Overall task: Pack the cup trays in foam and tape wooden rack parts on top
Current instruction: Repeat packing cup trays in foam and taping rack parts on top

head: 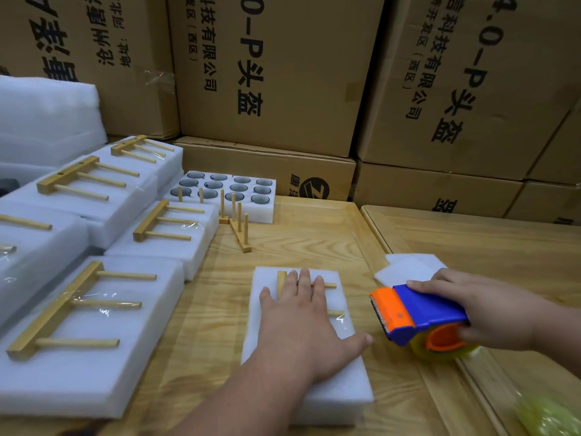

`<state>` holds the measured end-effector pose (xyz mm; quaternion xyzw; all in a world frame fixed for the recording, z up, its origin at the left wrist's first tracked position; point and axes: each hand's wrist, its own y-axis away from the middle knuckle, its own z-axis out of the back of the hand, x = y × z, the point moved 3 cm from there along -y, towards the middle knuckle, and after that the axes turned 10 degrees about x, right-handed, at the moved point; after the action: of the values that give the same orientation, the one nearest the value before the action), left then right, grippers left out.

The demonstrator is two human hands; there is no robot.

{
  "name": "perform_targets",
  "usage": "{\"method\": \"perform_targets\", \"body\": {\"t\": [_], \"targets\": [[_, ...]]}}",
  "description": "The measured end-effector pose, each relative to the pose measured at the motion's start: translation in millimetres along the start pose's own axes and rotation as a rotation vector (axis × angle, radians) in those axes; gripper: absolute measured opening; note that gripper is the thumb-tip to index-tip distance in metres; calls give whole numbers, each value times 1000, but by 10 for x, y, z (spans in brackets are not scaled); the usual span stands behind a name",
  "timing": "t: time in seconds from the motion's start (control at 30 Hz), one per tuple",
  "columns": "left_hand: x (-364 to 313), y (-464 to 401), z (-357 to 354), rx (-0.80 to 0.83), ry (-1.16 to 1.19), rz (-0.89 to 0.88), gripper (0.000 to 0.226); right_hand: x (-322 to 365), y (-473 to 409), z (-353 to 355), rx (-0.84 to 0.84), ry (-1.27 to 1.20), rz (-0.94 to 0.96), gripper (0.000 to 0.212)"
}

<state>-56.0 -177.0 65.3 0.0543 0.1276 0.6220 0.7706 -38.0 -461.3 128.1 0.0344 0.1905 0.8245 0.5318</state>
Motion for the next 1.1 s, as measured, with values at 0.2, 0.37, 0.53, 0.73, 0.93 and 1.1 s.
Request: {"method": "perform_targets", "body": {"t": [0.2,0.37,0.53,0.73,0.93,1.1], "targets": [[-23,12,24,2,-9,8,123,302,-170,234,95,170,39,86],[-30,31,28,13,-18,7,119,582,-288,327,139,270,40,77],[-36,39,42,17,-28,0,118,640,-215,312,254,162,-43,67],[-43,52,54,15,-31,0,117,667,-132,277,372,-100,-121,69],[-39,56,52,16,-30,0,119,601,-96,219,435,-252,-173,74],[-35,46,38,9,-35,-4,119,401,48,230,522,-207,-293,76]]}}
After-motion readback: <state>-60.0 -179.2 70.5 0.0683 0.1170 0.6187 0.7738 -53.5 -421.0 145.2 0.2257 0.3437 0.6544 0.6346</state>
